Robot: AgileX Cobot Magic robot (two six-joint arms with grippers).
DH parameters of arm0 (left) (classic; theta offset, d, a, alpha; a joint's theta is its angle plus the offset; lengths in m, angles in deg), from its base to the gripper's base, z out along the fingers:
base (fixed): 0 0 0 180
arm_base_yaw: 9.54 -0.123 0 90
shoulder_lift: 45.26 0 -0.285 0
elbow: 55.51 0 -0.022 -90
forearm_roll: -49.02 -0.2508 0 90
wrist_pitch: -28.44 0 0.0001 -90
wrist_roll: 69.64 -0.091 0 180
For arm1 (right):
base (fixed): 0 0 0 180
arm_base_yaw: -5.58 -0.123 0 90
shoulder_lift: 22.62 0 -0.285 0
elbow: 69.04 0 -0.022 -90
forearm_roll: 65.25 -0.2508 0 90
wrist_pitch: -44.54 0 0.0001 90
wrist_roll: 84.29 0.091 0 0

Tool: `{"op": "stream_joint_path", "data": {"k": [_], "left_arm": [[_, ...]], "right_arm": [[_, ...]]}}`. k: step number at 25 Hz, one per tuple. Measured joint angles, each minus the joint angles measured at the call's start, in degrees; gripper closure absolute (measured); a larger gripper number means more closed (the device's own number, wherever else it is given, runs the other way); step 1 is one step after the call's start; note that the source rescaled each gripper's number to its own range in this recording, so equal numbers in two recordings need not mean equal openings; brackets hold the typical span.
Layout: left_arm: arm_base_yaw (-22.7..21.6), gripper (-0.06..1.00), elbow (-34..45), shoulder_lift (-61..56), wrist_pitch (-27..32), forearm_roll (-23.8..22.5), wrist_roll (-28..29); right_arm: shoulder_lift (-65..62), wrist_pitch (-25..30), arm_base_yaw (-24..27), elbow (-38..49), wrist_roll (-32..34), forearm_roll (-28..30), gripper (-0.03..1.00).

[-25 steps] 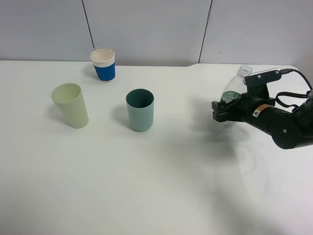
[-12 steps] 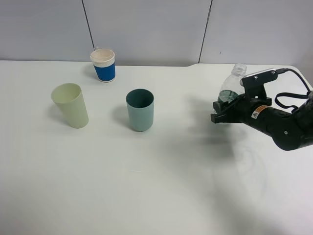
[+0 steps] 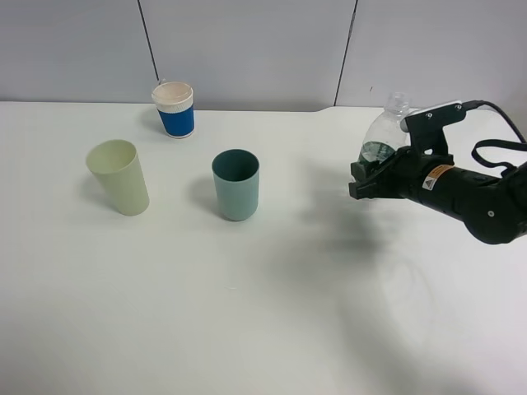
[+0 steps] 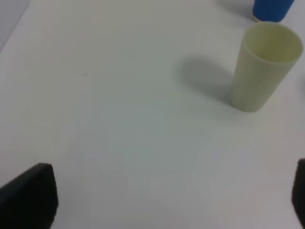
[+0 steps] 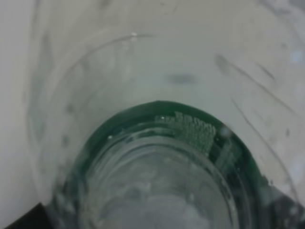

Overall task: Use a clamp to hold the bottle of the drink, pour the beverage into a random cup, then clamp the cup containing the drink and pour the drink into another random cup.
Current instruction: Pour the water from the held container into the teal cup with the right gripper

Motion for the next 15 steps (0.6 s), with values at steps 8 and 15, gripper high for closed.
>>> {"op": "stream_joint_path", "data": {"k": [8,15], "left_arm": [[0.00,-0.06,0.00,0.00,0.00,0.00,0.00],[0.00,-0.06,0.00,0.00,0.00,0.00,0.00]], "right_arm": [[-8.39,4.40,-0.71,0.07,-0.07,-1.55,0.95],[-15.94,9.47,-0.77,0.08,-0.07,-1.55,0.95]]}}
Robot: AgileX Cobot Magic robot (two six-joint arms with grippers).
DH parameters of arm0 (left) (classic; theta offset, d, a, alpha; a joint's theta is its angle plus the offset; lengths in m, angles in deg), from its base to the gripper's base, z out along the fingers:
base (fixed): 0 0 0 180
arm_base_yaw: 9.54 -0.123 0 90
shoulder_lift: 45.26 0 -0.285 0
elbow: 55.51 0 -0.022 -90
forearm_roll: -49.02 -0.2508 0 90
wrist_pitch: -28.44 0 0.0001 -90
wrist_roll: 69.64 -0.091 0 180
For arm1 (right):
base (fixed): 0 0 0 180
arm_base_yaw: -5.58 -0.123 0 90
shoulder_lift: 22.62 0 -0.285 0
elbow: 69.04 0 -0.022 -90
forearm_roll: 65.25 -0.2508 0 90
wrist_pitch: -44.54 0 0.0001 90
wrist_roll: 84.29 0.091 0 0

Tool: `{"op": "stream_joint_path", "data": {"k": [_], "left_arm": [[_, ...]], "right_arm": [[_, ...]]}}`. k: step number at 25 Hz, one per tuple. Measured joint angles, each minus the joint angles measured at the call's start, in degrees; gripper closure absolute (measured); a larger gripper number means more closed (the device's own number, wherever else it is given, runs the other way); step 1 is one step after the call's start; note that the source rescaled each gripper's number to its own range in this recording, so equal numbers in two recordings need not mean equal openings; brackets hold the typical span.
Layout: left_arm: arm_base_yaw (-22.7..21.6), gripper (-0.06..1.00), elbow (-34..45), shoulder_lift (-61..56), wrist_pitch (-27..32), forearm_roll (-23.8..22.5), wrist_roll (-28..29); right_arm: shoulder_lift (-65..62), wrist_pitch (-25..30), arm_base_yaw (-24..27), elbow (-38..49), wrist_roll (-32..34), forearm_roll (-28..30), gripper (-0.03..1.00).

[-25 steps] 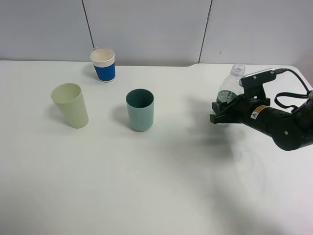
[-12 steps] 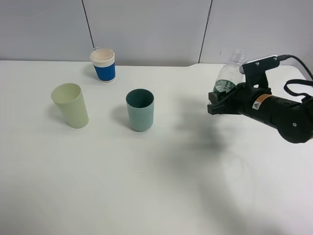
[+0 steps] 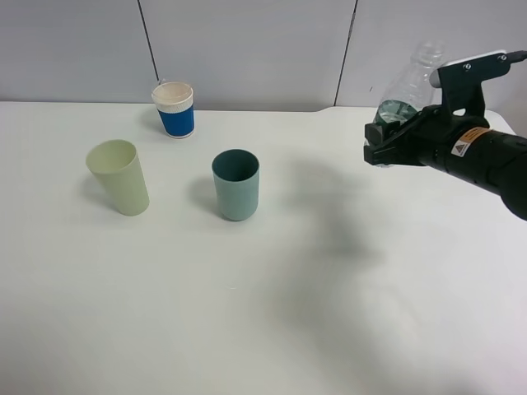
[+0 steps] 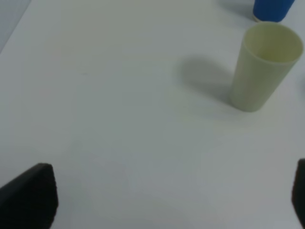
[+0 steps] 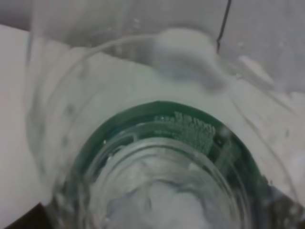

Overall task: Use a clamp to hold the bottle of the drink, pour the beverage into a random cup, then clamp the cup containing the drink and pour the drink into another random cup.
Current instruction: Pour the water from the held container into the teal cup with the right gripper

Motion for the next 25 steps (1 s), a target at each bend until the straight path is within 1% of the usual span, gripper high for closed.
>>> {"op": "stream_joint_path", "data": {"k": [5,7,11,15,17,20,25], "left_arm": [[0.00,-0.06,0.00,0.00,0.00,0.00,0.00],[0.00,-0.06,0.00,0.00,0.00,0.00,0.00],[0.00,-0.06,0.00,0.00,0.00,0.00,0.00],[0.00,-0.06,0.00,0.00,0.00,0.00,0.00],[0.00,-0.06,0.00,0.00,0.00,0.00,0.00],[0.00,-0.06,0.00,0.00,0.00,0.00,0.00],[0.00,-0.06,0.00,0.00,0.00,0.00,0.00]], "right_arm": [[-3.87,4.71,0.00,0.00,-0.69,0.00,0.95],[-4.91,7.50,0.00,-0.79,-0.73,0.05,0.95],[-6.42,17.27,0.00,-5.19,-0.73,2.31,0.95],[-6.50,25.03,-0.68,-9.77,-0.62,5.96,0.95],[-6.50,26.38,-1.47,-11.39,-0.61,7.75,0.95],[-6.50,26.45,-3.11,-13.16,-0.49,10.77,0.95],[-6.50,27.69,-6.63,-14.95,1.25,17.66,0.95]]}}
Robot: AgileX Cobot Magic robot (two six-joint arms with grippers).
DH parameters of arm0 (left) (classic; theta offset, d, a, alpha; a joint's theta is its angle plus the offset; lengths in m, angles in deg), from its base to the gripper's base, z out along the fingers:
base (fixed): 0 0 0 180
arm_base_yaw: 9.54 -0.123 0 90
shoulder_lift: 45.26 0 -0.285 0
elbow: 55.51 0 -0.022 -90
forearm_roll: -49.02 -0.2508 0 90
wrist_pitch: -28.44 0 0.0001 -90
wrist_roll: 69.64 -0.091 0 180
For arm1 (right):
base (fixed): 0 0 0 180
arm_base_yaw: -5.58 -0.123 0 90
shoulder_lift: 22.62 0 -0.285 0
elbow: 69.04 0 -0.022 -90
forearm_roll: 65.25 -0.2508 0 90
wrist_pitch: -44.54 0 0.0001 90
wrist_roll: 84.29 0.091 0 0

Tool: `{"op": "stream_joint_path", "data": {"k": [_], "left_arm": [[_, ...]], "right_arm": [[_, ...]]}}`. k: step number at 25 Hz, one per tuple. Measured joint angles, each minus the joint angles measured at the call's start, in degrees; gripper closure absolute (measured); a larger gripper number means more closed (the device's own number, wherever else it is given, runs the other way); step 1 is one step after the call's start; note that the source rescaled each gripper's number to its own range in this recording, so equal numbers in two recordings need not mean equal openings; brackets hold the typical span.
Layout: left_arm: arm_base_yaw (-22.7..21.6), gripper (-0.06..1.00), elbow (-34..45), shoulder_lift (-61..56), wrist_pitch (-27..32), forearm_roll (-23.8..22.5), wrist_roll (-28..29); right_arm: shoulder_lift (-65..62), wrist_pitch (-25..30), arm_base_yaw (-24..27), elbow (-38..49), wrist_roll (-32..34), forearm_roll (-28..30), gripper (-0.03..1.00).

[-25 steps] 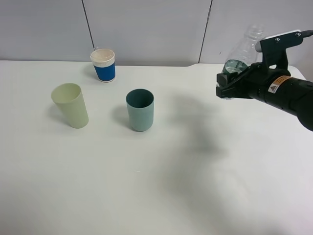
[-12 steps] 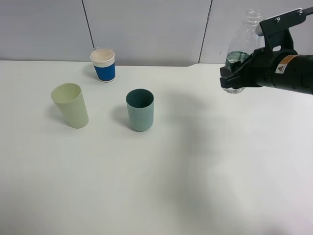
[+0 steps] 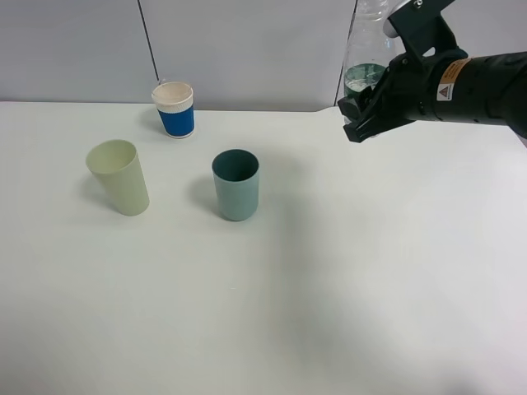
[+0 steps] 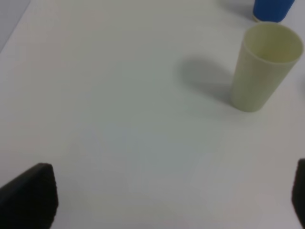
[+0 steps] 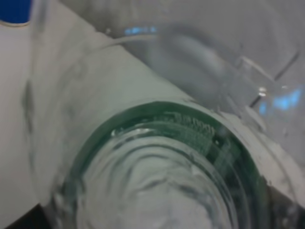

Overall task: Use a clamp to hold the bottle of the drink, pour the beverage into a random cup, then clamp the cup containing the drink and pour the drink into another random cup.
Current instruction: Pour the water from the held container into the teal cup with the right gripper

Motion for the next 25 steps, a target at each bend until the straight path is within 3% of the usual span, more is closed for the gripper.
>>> {"op": "stream_joint_path", "data": {"k": [7,16,25], "left_arm": [[0.00,-0.06,0.00,0.00,0.00,0.00,0.00],[0.00,-0.06,0.00,0.00,0.00,0.00,0.00],[0.00,-0.06,0.00,0.00,0.00,0.00,0.00]], "right_arm": [[0.14,3.32,-2.96,-2.24,2.51,5.04,0.95],[7.51,15.72,-8.23,-9.60,8.92,12.52,0.95],[16.42,21.68,-14.40,-18.59,11.34,21.98,0.95]]}}
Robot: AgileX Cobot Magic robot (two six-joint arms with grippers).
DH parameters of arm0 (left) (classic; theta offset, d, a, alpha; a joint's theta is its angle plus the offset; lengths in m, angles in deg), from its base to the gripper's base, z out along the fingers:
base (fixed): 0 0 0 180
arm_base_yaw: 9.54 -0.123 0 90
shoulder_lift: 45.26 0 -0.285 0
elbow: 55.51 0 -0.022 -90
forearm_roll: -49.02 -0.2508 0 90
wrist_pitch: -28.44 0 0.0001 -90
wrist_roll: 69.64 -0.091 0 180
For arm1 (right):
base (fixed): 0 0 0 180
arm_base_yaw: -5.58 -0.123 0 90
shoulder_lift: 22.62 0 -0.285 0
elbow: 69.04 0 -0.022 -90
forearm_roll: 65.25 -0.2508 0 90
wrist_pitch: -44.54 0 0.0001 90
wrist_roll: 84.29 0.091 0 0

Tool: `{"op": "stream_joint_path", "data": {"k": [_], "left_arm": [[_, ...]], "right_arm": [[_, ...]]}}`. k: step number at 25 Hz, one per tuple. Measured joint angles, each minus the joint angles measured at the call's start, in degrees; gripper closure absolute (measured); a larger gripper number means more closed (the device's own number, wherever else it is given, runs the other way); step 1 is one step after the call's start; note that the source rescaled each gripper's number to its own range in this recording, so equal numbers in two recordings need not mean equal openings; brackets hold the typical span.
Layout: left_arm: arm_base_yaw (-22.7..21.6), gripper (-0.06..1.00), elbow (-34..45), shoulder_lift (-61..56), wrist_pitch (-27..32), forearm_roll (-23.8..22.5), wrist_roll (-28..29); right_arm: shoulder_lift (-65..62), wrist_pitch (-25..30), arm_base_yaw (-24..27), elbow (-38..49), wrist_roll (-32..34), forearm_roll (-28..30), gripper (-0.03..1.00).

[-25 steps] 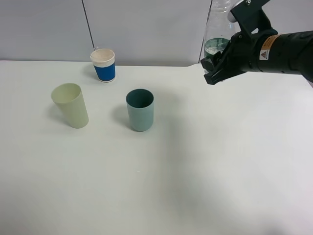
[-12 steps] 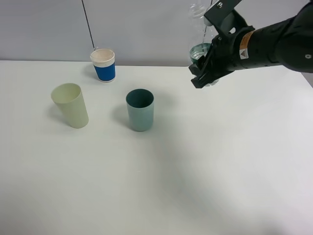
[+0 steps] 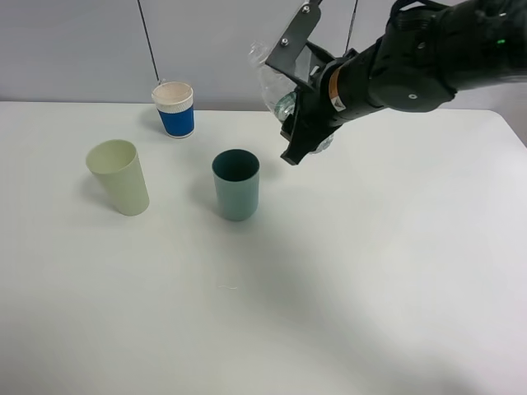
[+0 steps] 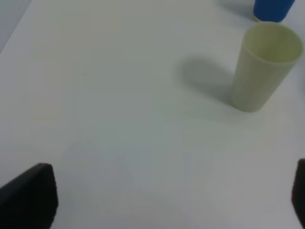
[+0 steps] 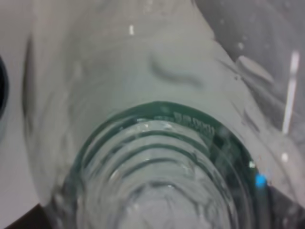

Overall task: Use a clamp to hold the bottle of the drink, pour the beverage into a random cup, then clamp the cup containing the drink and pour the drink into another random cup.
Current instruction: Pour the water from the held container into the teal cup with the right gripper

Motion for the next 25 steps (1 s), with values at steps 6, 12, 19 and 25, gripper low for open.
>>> {"op": "stream_joint_path", "data": {"k": [6,12,19,25], "left_arm": [[0.00,-0.06,0.00,0.00,0.00,0.00,0.00],[0.00,-0.06,0.00,0.00,0.00,0.00,0.00],[0.00,-0.06,0.00,0.00,0.00,0.00,0.00],[0.00,-0.06,0.00,0.00,0.00,0.00,0.00]], "right_arm": [[4.16,4.60,-2.51,-4.88,0.38,5.97,0.95],[6.46,6.49,-3.84,-6.23,0.43,12.05,0.95],[7.23,8.98,-3.90,-6.31,0.37,18.85,0.95],[7.23,10.48,-4.47,-6.31,-0.76,25.77,0.95]]}}
